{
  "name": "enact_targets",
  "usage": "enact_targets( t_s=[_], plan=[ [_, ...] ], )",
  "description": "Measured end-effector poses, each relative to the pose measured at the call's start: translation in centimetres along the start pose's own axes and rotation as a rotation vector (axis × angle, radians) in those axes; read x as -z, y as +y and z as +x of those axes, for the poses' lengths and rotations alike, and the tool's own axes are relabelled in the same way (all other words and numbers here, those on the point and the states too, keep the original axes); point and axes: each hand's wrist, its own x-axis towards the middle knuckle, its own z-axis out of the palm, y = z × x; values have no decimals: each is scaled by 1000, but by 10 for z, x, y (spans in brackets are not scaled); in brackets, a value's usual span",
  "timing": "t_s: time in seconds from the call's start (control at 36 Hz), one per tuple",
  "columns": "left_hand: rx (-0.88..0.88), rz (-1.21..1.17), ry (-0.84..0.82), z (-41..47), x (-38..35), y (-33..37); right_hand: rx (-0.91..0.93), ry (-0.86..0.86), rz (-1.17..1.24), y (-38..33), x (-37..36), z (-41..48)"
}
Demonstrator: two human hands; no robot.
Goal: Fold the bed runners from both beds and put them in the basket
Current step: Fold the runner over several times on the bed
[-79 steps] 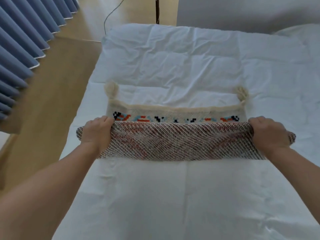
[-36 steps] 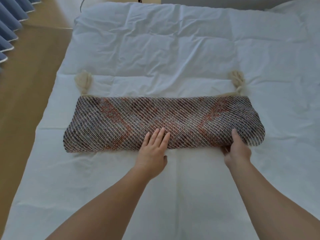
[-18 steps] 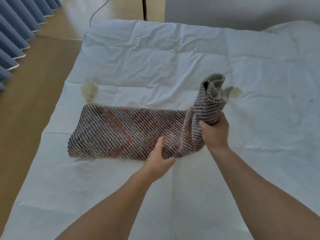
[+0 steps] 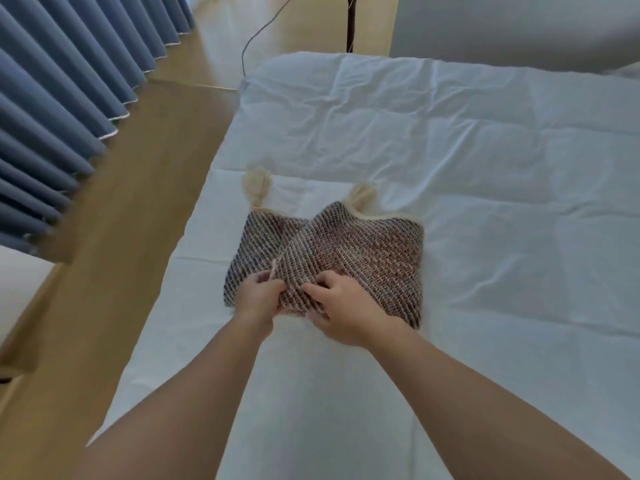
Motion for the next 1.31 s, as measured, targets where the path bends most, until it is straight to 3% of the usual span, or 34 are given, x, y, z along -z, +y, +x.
enact_targets(
  t_s=[0.11, 0.22, 0.33, 0.5, 0.64, 0.75, 0.86, 0.94, 1.06, 1.17, 1.31],
  plan=[
    [104, 80, -58, 13, 7, -12, -280, 256, 11, 25, -4, 1],
    [117, 150, -187, 26, -1, -3, -749, 257, 43, 64, 5, -11],
    [50, 244, -224, 40, -13, 10, -956, 282, 375, 88, 3, -29],
    [-365, 380, -205, 43, -23, 25, -899, 296, 492, 85, -2, -33],
    [-515, 185, -88, 34, 2, 52, -791, 329, 460, 64, 6, -11],
    [-313, 278, -27, 51, 41, 49, -765, 270, 416, 49, 1, 11],
    [-95, 428, -56, 64, 61, 20, -905, 255, 410, 49, -9, 14],
    [-73, 457, -32, 72, 62, 10, -1026, 277, 579, 59, -11, 7],
    [-16, 371, 17, 88, 61, 12, -1056, 336, 853, 79, -12, 0],
    [152, 233, -118, 108, 65, 13, -1107, 353, 1108, 94, -14, 0],
    [235, 204, -256, 104, 61, 15, -1062, 251, 1344, 101, -16, 2]
  ],
)
